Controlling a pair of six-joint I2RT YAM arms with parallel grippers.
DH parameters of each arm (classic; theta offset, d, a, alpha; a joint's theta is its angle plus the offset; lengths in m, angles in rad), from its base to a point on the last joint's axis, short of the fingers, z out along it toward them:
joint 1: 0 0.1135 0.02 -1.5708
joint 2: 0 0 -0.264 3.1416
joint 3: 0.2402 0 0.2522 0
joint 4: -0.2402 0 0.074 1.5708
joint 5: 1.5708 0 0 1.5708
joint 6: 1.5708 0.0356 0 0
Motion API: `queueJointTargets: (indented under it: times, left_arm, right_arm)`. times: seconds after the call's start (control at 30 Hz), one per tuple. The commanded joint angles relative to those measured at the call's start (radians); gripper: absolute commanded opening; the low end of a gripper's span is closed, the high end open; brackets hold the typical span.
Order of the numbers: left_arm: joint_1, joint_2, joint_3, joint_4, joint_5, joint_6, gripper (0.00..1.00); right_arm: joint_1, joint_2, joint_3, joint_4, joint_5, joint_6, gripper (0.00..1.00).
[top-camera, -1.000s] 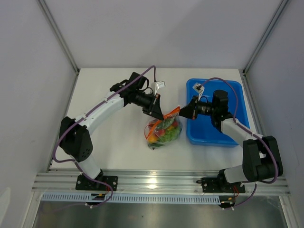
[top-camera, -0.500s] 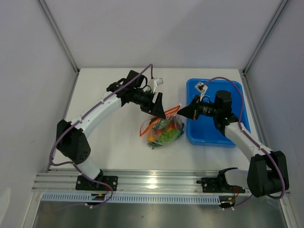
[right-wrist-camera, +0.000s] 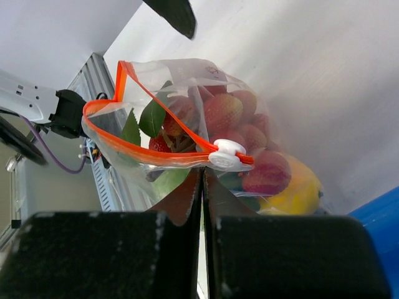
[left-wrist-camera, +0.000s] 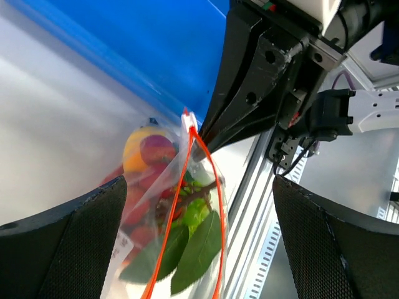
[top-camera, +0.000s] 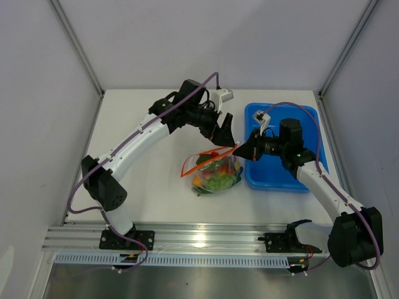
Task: Place the food in the zip-top bag and seal the zipper
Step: Zip the zipper food storage bag at the center of the board.
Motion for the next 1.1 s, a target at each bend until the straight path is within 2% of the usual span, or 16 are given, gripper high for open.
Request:
queueJointTargets:
  times: [0.0, 0.2, 0.33, 0.43, 0.53, 0.57, 0.63, 0.67, 0.73, 0.83, 0.87, 0.9, 0.93, 1.0, 1.03, 1.07]
  left_arm:
    - [-0.028, 0.04, 0.054, -0.028, -0.018, 0.047, 1.0]
    - [-0.105, 0.061, 0.05, -0.043, -0.137, 0.062, 0.99]
    - [-0.107, 0.082, 0.051, -0.066, -0.211, 0.051, 0.97]
    - [-0.108, 0.09, 0.048, -0.077, -0.247, 0.051, 0.9]
    - [-0.108, 0.099, 0.05, -0.084, -0.234, 0.054, 0.72]
    - [-0.107, 0.102, 0.051, -0.089, -0.234, 0.054, 0.62]
    - [-0.107, 0.103, 0.043, -0.088, -0.234, 0.053, 0.52]
    - [-0.107, 0.102, 0.043, -0.086, -0.231, 0.053, 0.42]
    - [-0.107, 0.106, 0.048, -0.092, -0.225, 0.054, 0.31]
    - [-0.108, 0.109, 0.054, -0.1, -0.222, 0.054, 0.05]
    - [-0.108, 0.109, 0.054, -0.103, -0.222, 0.054, 0.01]
    - [-0.108, 0.106, 0.051, -0.103, -0.221, 0.056, 0.01]
    - [-0.107, 0.103, 0.051, -0.106, -0.219, 0.059, 0.01]
    - [-0.108, 0.095, 0.04, -0.114, -0.219, 0.062, 0.01]
    - [-0.105, 0.089, 0.036, -0.117, -0.214, 0.071, 0.01]
    - [-0.105, 0.077, 0.022, -0.121, -0.211, 0.073, 0.01]
  right_arm:
    - [0.005, -0.033, 0.074, -0.051, 0.014, -0.023, 0.0]
    - [0.005, -0.027, 0.098, -0.081, 0.031, -0.015, 0.0]
    - [0.005, -0.03, 0.097, -0.081, 0.034, -0.009, 0.0]
    - [0.005, -0.036, 0.094, -0.082, 0.034, -0.006, 0.0]
    - [0.005, -0.043, 0.094, -0.093, 0.041, -0.008, 0.0]
    - [0.005, -0.047, 0.094, -0.093, 0.043, -0.008, 0.0]
    - [0.005, -0.05, 0.095, -0.097, 0.049, -0.008, 0.0]
    - [0.005, -0.052, 0.098, -0.099, 0.051, -0.009, 0.0]
    - [0.005, -0.053, 0.103, -0.105, 0.051, -0.011, 0.0]
    - [0.005, -0.053, 0.113, -0.123, 0.058, -0.017, 0.0]
    - [0.007, -0.053, 0.12, -0.133, 0.063, -0.023, 0.0]
    - [0.007, -0.05, 0.127, -0.165, 0.086, -0.03, 0.0]
    - [0.005, -0.047, 0.15, -0.191, 0.106, -0.04, 0.04]
    - [0.005, -0.04, 0.181, -0.279, 0.149, -0.049, 0.23]
    - [0.004, -0.032, 0.198, -0.313, 0.181, -0.053, 0.51]
    - [0.004, -0.029, 0.227, -0.341, 0.193, -0.05, 0.73]
